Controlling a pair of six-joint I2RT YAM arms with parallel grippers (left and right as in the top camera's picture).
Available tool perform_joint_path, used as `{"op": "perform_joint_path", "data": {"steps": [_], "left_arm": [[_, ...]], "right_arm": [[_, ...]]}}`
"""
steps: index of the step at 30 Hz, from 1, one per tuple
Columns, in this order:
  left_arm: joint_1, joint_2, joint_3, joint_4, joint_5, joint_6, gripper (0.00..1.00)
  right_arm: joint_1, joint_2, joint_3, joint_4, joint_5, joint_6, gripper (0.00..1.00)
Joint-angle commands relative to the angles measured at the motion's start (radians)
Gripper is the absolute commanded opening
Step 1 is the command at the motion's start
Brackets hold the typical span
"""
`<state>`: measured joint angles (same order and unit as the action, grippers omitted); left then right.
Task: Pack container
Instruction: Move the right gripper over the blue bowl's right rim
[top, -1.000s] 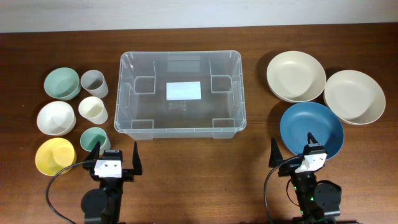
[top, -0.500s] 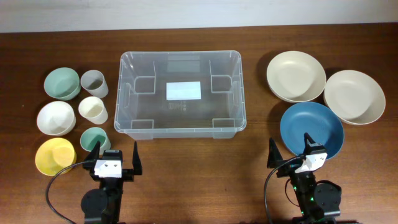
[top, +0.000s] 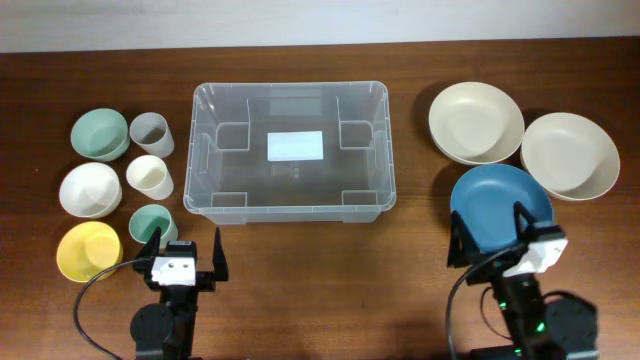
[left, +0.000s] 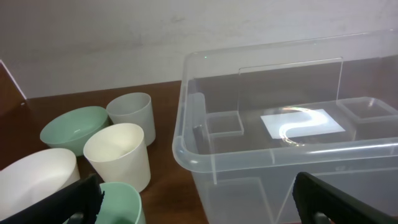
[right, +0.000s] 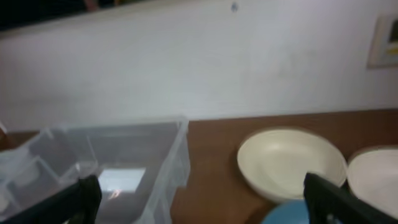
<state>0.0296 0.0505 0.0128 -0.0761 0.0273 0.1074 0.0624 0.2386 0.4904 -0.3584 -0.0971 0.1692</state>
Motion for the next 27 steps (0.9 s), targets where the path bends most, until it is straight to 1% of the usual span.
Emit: {"op": "perform_joint_path", "data": {"steps": [1,4,7,10,11,13,15,18,24,27], "left_arm": [[0.006,0.000,-0.004,-0.005,-0.009,-0.010,1.00],[0.006,0.000,-0.004,-0.005,-0.009,-0.009,1.00],[0.006,0.000,-0.004,-0.004,-0.009,-0.010,1.00],[0.006,0.000,-0.004,-0.005,-0.009,-0.010,1.00],[0.006,0.000,-0.004,-0.004,-0.009,-0.010,1.00],[0.006,0.000,-0.004,-0.005,-0.009,-0.009,1.00],[0.006,0.000,-0.004,-0.004,-0.009,-0.009,1.00],[0.006,0.000,-0.004,-0.005,-0.009,-0.009,1.00],[0.006,0.000,-0.004,-0.004,-0.009,-0.010,1.00],[0.006,0.000,-0.004,-0.005,-0.009,-0.010,1.00]], "right_arm": [[-0.005,0.189,0.197,-0.121,0.021,0.055,0.99],[-0.005,0.365,0.374,-0.264,-0.030,0.053,0.99],[-0.004,0.518,0.520,-0.417,-0.144,0.052,0.99],[-0.004,0.621,0.584,-0.469,-0.097,0.047,0.99],[-0.007,0.650,0.595,-0.484,-0.052,0.073,0.99],[-0.035,0.694,0.611,-0.529,0.055,0.215,0.99],[-0.099,0.723,0.613,-0.577,0.119,0.351,0.99],[-0.239,0.757,0.613,-0.625,0.106,0.433,0.99],[-0.504,0.825,0.613,-0.704,0.074,0.438,0.99],[-0.586,0.870,0.610,-0.740,0.058,0.431,0.99]]}}
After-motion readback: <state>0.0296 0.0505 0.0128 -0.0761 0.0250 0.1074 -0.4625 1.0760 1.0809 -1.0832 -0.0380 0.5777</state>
